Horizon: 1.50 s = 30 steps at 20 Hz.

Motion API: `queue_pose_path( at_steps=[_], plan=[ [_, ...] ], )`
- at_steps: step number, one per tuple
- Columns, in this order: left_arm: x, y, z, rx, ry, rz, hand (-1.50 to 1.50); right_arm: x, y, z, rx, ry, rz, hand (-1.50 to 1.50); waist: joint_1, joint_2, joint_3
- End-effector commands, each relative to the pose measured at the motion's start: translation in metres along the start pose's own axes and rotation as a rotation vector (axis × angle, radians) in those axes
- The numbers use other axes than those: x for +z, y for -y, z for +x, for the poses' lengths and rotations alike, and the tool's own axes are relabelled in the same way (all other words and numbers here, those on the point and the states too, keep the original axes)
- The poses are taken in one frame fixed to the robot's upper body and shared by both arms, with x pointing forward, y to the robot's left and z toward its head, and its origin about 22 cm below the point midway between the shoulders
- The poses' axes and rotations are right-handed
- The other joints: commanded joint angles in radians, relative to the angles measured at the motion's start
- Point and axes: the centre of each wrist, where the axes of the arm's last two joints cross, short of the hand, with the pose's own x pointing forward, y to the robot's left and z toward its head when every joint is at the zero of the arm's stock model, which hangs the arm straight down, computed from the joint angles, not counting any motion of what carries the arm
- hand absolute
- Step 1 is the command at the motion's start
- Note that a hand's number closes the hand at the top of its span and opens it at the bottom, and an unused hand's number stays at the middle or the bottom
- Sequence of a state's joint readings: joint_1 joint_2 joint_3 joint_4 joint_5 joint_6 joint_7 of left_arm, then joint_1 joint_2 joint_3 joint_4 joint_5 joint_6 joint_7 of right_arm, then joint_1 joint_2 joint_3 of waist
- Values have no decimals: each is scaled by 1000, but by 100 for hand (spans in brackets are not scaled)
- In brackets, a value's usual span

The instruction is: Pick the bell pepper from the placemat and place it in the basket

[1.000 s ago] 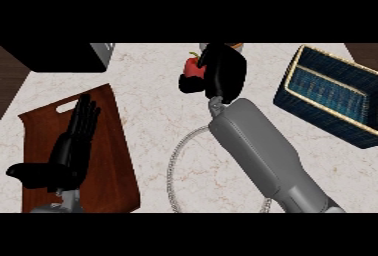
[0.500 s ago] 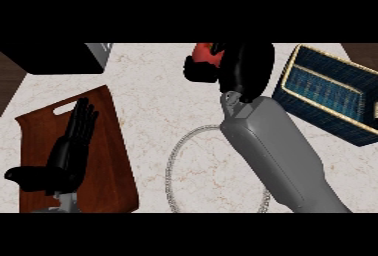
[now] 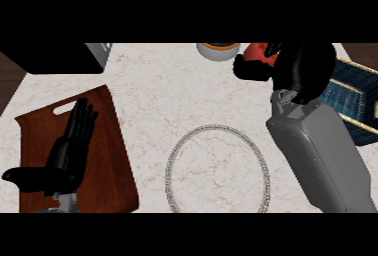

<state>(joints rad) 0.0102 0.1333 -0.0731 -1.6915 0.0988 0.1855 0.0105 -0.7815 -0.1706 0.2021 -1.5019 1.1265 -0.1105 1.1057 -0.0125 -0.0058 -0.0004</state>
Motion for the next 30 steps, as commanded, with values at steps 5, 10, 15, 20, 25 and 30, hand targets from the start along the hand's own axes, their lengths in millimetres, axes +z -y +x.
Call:
queue_pose_path(
  at_steps=[5, 10, 15, 20, 25, 30],
  plan=[
    [-16, 9, -4, -5, 12, 3, 0, -37, 36, -48, 12, -134, -21, 150, 7, 5, 0],
    [-3, 10, 3, 1, 4, -16, 0, -53, 31, -90, 67, -154, -21, 150, 14, 5, 1],
    [-5, -4, 2, -13, 5, -17, 0, -45, 41, -115, 114, -165, 7, 150, 12, 4, 0],
    [-5, 9, 1, 2, -3, -16, 0, -78, 27, -139, 164, -166, 51, 150, 16, 6, 0],
    [0, 1, 2, -7, 10, -16, 0, -85, 7, -162, 132, -190, 52, 150, 19, 6, 0],
    [-6, 9, 7, 0, 27, -9, 0, -84, -7, -200, 121, -191, 29, 150, 19, 7, 1]
  ],
)
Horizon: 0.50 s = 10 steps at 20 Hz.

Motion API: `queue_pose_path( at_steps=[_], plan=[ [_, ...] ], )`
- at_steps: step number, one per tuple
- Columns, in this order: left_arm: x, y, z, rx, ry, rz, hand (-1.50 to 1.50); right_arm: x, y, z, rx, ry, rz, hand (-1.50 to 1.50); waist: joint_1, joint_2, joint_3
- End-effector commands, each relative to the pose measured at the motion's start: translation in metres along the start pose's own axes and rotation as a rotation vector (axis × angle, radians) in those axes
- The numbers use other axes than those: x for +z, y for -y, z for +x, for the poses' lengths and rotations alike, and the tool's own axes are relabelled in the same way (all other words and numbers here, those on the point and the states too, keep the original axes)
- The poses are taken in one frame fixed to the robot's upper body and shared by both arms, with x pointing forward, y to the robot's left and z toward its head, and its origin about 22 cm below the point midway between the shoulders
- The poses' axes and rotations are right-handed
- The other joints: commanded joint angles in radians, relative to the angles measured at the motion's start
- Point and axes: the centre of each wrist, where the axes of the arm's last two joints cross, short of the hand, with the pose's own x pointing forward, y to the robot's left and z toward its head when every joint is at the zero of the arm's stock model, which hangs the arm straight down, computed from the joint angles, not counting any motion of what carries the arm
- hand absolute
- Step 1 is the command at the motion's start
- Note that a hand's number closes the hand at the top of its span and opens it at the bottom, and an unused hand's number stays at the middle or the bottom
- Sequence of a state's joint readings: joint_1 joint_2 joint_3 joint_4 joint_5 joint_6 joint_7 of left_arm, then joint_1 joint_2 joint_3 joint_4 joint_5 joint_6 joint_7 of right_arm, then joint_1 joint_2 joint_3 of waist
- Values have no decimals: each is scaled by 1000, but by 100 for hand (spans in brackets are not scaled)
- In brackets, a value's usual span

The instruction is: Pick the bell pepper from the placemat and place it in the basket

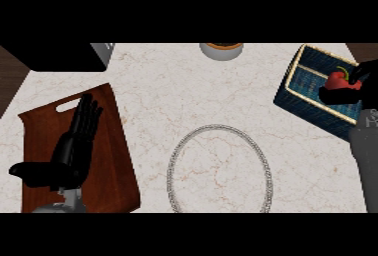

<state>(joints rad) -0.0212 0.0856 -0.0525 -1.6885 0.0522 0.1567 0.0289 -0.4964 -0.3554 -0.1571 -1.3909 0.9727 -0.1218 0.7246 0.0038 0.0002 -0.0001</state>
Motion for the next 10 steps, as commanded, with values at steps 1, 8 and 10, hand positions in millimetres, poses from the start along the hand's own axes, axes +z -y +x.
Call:
queue_pose_path(
  at_steps=[1, 8, 10],
  plan=[
    [-3, -16, 8, -6, -11, 5, 0, -8, -16, -34, -12, -18, 8, 150, 0, 0, 0],
    [-7, -13, -4, -6, 9, 6, 0, -10, -20, -48, -55, -122, -42, 150, -2, 0, 0],
    [12, 3, 20, 3, -18, -7, 0, -29, -8, -45, -68, -124, -21, 150, 4, -1, 1]
  ],
)
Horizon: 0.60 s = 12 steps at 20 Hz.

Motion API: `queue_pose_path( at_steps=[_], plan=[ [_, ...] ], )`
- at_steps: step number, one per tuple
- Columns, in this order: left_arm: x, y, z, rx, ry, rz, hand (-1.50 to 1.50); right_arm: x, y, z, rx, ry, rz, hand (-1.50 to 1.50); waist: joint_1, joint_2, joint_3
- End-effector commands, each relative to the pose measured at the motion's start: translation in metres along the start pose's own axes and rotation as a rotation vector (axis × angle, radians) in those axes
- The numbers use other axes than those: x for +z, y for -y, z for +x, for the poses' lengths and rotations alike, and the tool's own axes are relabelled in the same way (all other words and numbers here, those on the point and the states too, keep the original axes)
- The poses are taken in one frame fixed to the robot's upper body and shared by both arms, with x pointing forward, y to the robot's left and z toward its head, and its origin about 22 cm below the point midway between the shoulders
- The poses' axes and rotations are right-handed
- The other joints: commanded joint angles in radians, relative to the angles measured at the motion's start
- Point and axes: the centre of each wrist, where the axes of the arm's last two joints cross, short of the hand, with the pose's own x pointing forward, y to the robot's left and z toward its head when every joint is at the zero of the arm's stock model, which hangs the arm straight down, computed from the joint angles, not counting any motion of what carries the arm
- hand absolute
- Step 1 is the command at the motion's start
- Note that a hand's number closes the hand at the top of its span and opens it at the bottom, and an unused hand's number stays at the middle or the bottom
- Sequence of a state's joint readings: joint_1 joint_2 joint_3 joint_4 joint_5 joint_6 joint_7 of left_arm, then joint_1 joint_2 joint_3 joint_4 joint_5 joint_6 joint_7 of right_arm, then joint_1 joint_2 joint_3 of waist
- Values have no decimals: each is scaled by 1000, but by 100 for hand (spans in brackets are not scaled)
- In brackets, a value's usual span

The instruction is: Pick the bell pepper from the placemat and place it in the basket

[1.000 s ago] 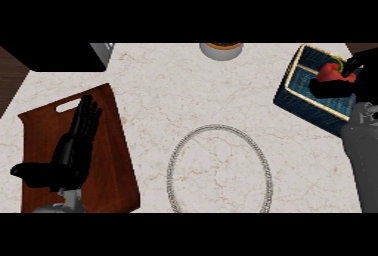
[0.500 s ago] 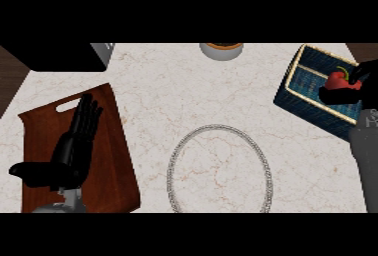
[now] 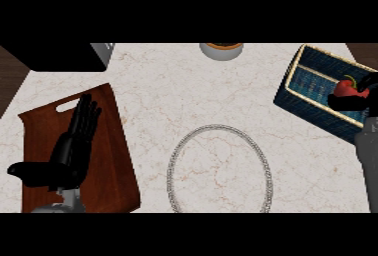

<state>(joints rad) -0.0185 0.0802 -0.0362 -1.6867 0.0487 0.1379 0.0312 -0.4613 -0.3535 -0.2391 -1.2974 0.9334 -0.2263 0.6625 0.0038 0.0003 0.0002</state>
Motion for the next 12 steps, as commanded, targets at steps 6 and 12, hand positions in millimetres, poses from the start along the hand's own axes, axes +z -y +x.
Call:
queue_pose_path(
  at_steps=[6, 12],
  plan=[
    [13, -12, -15, 9, 1, -3, 0, -16, -10, -26, -6, -12, 48, -150, 1, 0, 0],
    [0, -10, -30, 1, 8, -6, 0, -14, -12, -13, -147, 92, -67, -150, 1, 2, 0]
  ],
)
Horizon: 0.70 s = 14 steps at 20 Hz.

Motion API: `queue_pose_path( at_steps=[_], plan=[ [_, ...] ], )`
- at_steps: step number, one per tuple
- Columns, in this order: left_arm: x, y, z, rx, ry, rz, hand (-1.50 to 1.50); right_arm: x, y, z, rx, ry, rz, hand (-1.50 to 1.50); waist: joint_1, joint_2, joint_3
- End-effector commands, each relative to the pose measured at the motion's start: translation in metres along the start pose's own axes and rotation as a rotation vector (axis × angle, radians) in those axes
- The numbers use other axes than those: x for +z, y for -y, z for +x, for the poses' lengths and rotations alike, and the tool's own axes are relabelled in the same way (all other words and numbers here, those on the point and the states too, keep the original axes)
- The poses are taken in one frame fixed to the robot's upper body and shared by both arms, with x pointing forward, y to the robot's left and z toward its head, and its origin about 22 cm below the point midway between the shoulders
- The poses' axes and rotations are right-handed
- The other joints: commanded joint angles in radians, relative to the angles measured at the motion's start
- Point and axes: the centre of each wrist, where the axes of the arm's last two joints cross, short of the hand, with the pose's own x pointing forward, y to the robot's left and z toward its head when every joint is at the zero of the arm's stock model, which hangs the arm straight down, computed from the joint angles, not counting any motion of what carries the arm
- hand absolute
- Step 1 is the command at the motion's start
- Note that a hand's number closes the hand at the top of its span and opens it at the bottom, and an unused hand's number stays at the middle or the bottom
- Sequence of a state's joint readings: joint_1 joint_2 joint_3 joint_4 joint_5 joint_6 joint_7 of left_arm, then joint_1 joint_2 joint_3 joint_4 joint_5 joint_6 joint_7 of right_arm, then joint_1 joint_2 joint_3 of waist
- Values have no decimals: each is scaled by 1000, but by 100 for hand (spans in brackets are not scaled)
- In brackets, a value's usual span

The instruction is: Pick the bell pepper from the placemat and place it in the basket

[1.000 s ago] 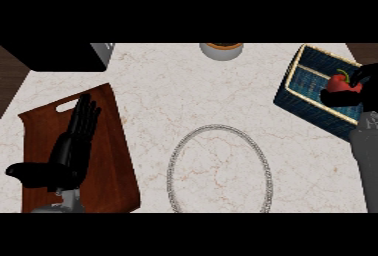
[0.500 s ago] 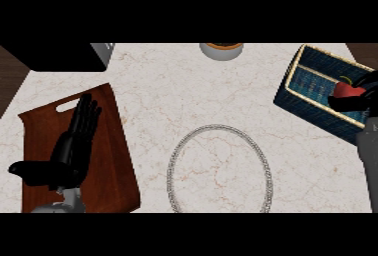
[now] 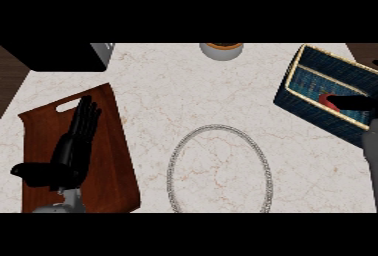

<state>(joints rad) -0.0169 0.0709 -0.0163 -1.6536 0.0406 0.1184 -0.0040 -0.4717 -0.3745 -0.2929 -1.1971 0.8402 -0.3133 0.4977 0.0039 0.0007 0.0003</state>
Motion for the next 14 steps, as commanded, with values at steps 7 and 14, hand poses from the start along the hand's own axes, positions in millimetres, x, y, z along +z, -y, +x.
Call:
queue_pose_path(
  at_steps=[7, 14],
  plan=[
    [1, 4, 18, 7, 9, 5, 0, -2, 41, 16, -92, 89, -255, -150, -3, -2, 0],
    [13, 11, 4, 1, 7, -10, 0, 19, 85, -5, -87, 0, -358, -150, -12, -4, -1]
  ],
)
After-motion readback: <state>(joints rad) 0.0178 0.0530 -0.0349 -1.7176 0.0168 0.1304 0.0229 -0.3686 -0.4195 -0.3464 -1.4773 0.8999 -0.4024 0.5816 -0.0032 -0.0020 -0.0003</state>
